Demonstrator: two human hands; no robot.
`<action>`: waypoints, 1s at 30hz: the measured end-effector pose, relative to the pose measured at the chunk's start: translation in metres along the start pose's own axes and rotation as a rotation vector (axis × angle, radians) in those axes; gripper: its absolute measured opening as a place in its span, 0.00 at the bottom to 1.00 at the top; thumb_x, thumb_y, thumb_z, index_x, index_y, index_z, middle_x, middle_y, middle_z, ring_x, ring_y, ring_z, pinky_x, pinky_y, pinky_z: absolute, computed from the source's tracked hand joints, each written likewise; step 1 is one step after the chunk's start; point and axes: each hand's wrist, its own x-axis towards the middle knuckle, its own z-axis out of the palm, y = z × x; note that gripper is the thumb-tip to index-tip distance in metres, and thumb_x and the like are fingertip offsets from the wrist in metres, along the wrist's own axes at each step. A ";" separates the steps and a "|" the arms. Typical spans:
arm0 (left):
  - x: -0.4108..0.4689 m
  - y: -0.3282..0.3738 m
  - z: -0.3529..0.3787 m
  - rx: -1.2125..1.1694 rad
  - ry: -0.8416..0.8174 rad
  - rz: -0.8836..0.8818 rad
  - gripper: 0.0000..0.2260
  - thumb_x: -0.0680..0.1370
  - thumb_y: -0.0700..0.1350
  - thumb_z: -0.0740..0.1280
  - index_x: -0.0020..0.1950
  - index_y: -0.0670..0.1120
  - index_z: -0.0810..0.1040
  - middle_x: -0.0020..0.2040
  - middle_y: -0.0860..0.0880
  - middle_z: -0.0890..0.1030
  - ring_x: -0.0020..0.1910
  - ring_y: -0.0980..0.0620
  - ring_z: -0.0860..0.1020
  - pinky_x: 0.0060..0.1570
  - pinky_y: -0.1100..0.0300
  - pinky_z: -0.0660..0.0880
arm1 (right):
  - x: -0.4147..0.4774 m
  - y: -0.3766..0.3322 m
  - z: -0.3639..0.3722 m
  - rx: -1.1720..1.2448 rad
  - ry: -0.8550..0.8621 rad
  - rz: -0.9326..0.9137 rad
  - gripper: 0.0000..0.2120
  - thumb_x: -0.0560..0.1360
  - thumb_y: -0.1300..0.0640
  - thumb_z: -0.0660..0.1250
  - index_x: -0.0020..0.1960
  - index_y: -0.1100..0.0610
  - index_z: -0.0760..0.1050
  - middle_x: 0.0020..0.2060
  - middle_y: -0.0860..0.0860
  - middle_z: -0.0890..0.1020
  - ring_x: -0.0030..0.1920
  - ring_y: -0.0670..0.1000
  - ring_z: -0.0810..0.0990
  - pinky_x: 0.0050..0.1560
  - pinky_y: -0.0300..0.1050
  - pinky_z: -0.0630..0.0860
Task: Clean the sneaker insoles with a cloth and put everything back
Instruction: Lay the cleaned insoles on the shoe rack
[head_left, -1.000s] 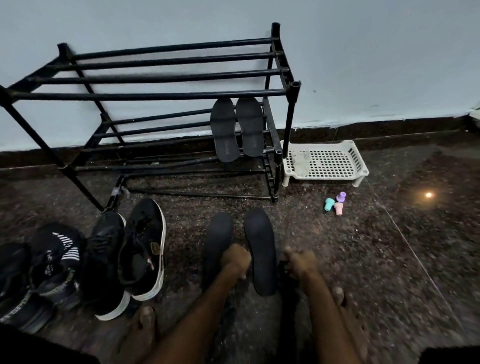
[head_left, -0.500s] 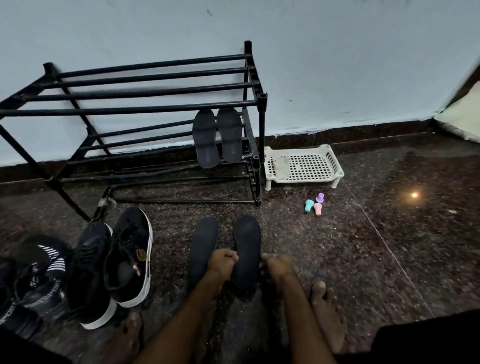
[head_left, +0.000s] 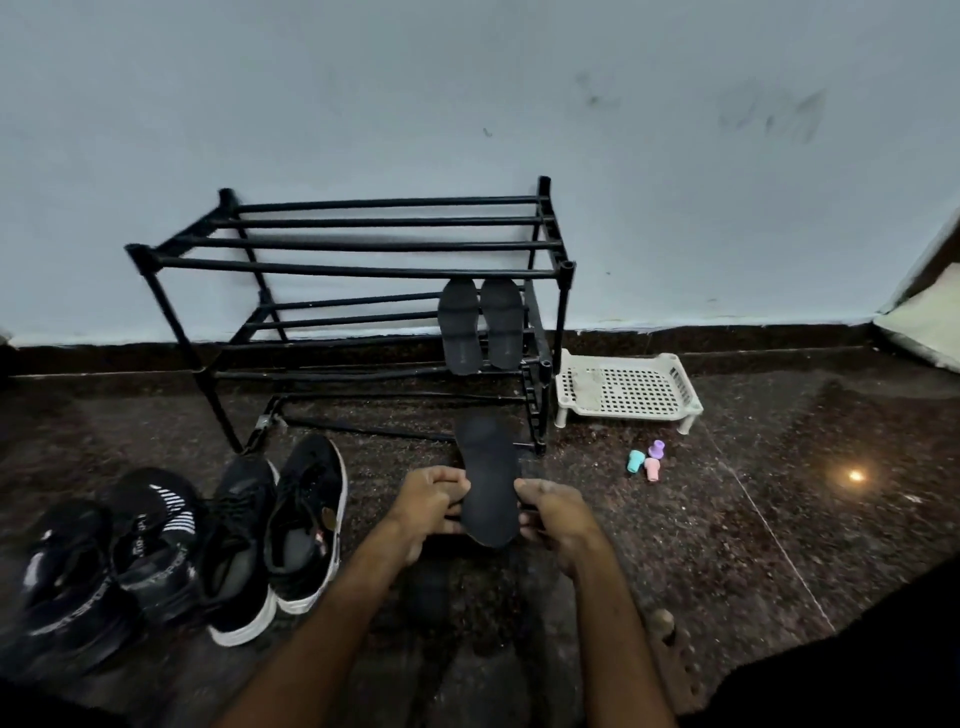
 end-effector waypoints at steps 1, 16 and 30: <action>-0.005 0.006 -0.011 -0.008 0.031 0.022 0.09 0.81 0.36 0.64 0.60 0.35 0.77 0.35 0.47 0.81 0.28 0.56 0.78 0.28 0.59 0.78 | -0.004 -0.007 0.010 0.006 -0.035 -0.011 0.07 0.81 0.57 0.63 0.47 0.56 0.78 0.32 0.48 0.77 0.26 0.42 0.72 0.28 0.34 0.71; 0.031 0.089 -0.117 -0.099 0.249 0.263 0.06 0.80 0.35 0.65 0.48 0.42 0.80 0.34 0.48 0.81 0.27 0.58 0.78 0.28 0.61 0.78 | -0.011 -0.051 0.120 0.060 -0.289 -0.308 0.14 0.78 0.59 0.68 0.63 0.56 0.75 0.42 0.52 0.86 0.36 0.44 0.80 0.36 0.36 0.75; 0.171 0.123 -0.139 -0.062 0.288 0.233 0.06 0.81 0.37 0.64 0.54 0.41 0.80 0.37 0.48 0.81 0.30 0.57 0.78 0.25 0.65 0.75 | 0.122 -0.084 0.171 0.100 -0.158 -0.367 0.14 0.80 0.62 0.65 0.65 0.59 0.72 0.41 0.52 0.86 0.32 0.43 0.79 0.33 0.37 0.74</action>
